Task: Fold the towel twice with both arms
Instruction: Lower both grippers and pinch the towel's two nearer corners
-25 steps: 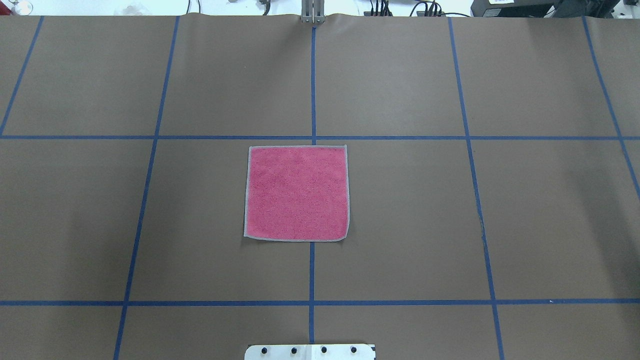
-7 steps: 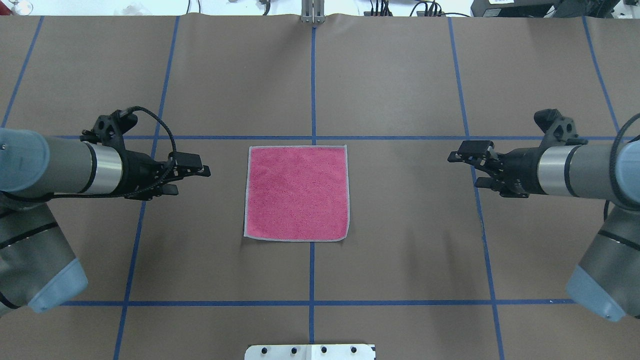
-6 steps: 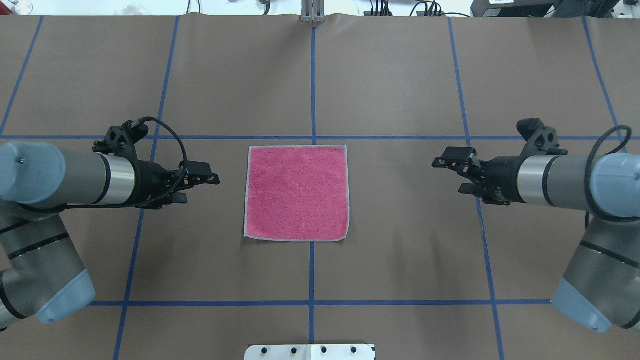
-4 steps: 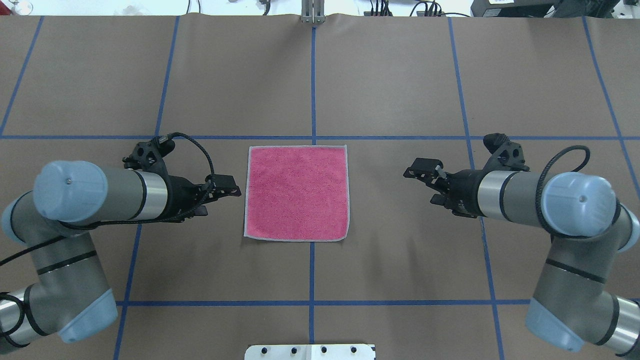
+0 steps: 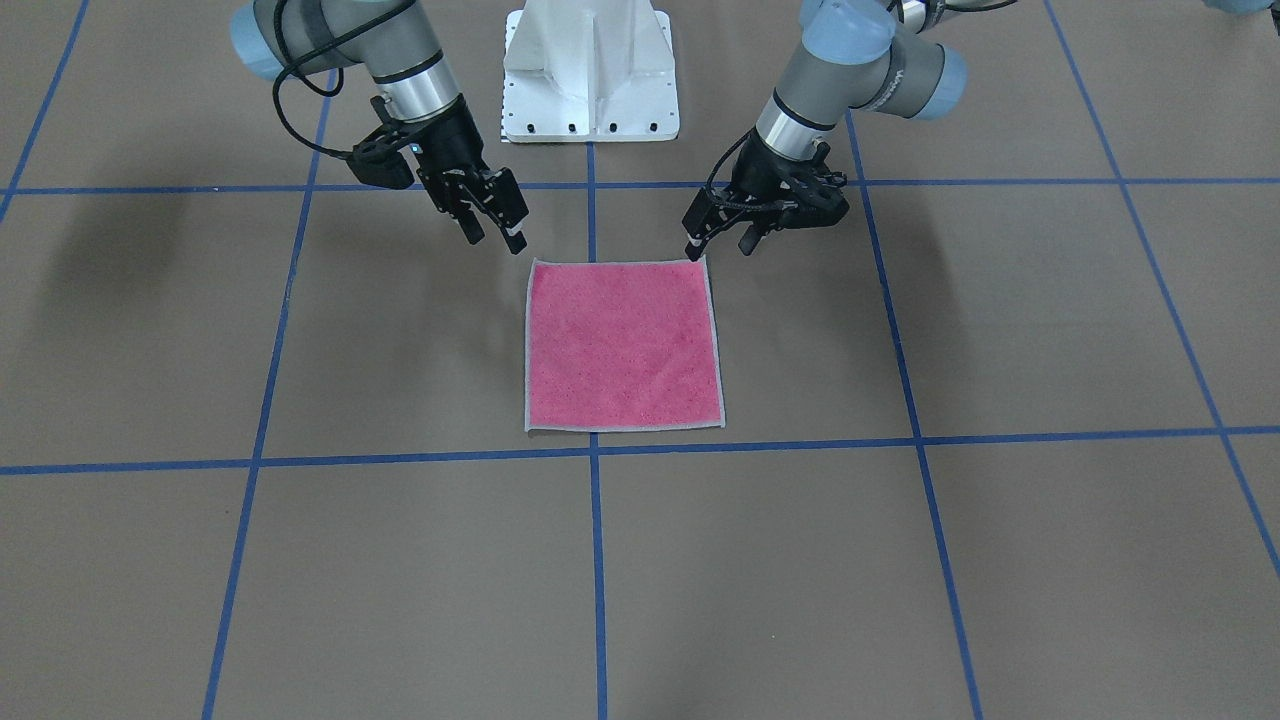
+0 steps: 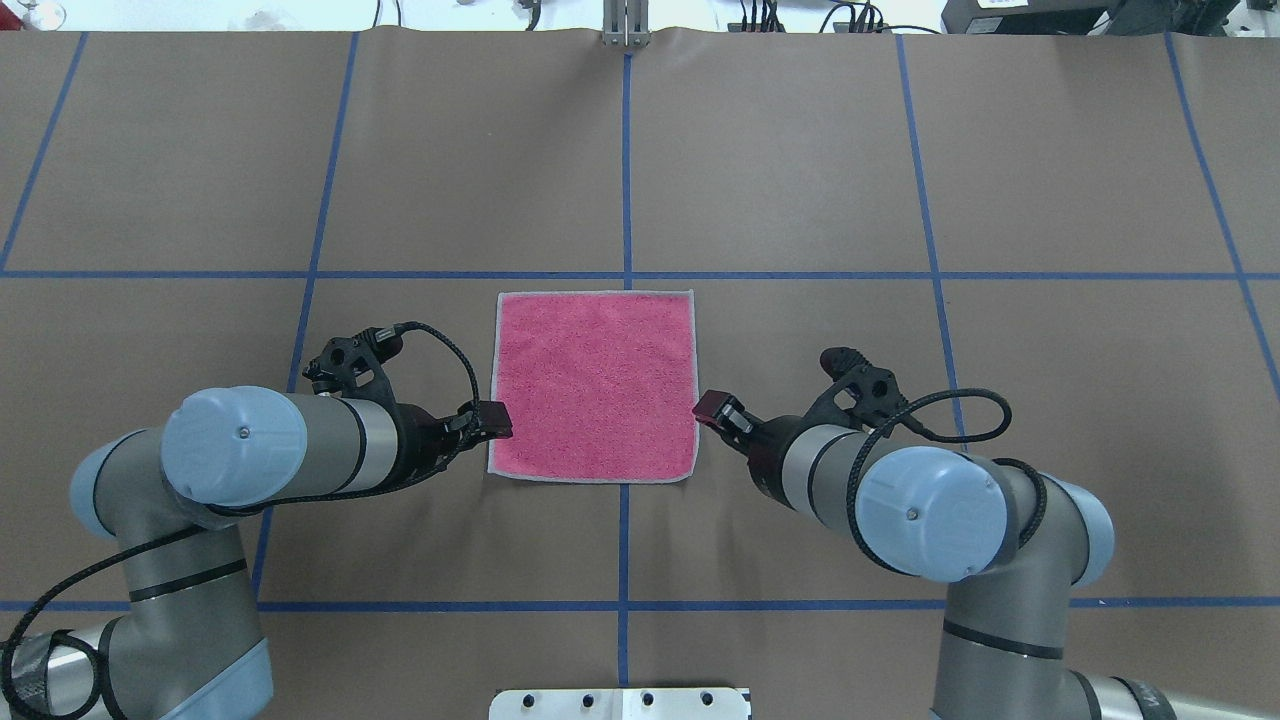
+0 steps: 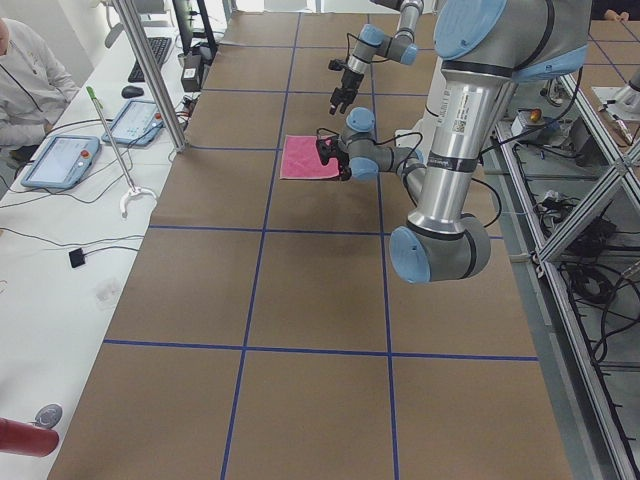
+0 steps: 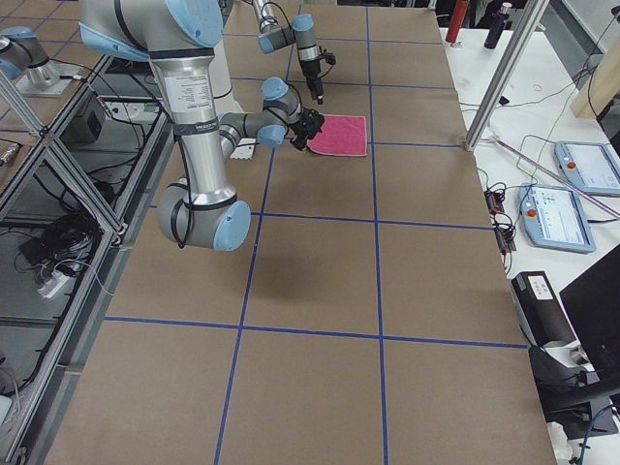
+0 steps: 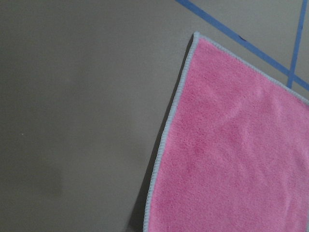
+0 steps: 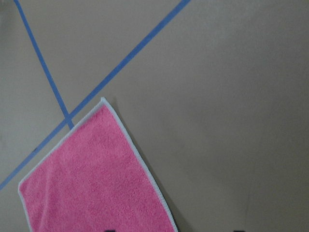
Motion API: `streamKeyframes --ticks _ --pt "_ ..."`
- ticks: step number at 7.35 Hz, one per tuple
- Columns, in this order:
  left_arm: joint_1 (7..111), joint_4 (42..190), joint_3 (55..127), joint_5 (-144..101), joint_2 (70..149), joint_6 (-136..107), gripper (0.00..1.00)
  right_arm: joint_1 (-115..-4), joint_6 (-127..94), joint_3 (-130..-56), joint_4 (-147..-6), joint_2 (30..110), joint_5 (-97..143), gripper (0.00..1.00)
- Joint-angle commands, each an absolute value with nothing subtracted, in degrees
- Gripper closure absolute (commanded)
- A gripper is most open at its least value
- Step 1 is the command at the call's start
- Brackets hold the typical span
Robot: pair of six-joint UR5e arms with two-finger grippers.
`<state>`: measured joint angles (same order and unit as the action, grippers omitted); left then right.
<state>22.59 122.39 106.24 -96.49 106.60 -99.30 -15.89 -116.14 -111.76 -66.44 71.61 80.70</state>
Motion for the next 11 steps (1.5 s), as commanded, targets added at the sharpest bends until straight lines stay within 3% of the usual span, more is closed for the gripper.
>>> streamKeyframes --ticks 1,2,7,8,9,11 --pt "21.62 122.17 105.39 -95.89 106.7 -99.32 0.53 -13.45 -116.81 -111.62 -67.94 70.84 78.05 0.23" --pt "21.45 122.17 105.03 -95.89 106.7 -99.32 0.58 -13.36 -116.72 -111.71 -67.85 70.67 77.79 0.22" --pt "19.61 122.17 104.15 -93.62 108.01 -106.41 0.58 -13.36 -116.72 -111.88 -67.85 70.66 77.61 0.2" --pt "19.51 122.17 103.98 -93.43 108.19 -106.7 0.6 -13.36 -116.72 -111.8 -67.85 70.66 77.26 0.2" --pt "19.51 122.17 103.8 -93.34 108.19 -106.79 0.68 -13.36 -116.72 -111.8 -67.85 70.66 77.26 0.2" --pt "19.34 122.43 102.93 -91.41 108.46 -111.84 0.68 -13.36 -116.72 -111.8 -67.85 70.66 77.26 0.19"
